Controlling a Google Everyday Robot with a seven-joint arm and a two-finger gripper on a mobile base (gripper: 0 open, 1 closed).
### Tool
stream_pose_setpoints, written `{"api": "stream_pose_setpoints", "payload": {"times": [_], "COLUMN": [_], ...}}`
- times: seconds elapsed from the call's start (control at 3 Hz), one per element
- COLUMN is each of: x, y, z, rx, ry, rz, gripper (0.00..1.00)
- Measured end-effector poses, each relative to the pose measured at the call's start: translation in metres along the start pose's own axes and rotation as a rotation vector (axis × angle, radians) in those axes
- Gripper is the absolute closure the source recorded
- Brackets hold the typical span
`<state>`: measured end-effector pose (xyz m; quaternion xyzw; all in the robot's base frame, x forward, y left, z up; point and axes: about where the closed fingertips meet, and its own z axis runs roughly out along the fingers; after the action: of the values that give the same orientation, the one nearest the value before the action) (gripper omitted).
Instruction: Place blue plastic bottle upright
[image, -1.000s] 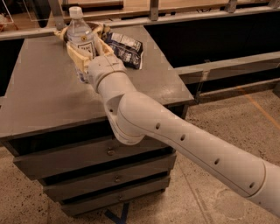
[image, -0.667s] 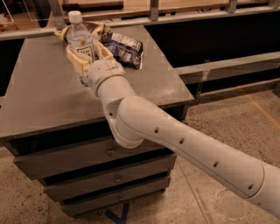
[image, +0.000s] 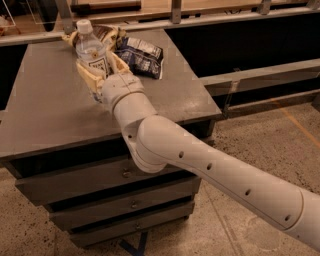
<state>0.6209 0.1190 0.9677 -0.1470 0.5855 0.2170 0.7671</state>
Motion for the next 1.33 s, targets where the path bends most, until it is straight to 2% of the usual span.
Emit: {"api": "stream_pose_setpoints", "payload": {"times": [0.33, 0.67, 1.33], "x": [0.004, 0.024, 0.031], "y": [0.001, 0.008, 0.011], "z": [-0.003, -0.010, -0.015], "rx": [-0.005, -0.018, 0.008], "ry": [0.006, 0.019, 0.016], "rz": [-0.021, -0.047, -0.040], "gripper": [1.00, 1.00, 1.00]}}
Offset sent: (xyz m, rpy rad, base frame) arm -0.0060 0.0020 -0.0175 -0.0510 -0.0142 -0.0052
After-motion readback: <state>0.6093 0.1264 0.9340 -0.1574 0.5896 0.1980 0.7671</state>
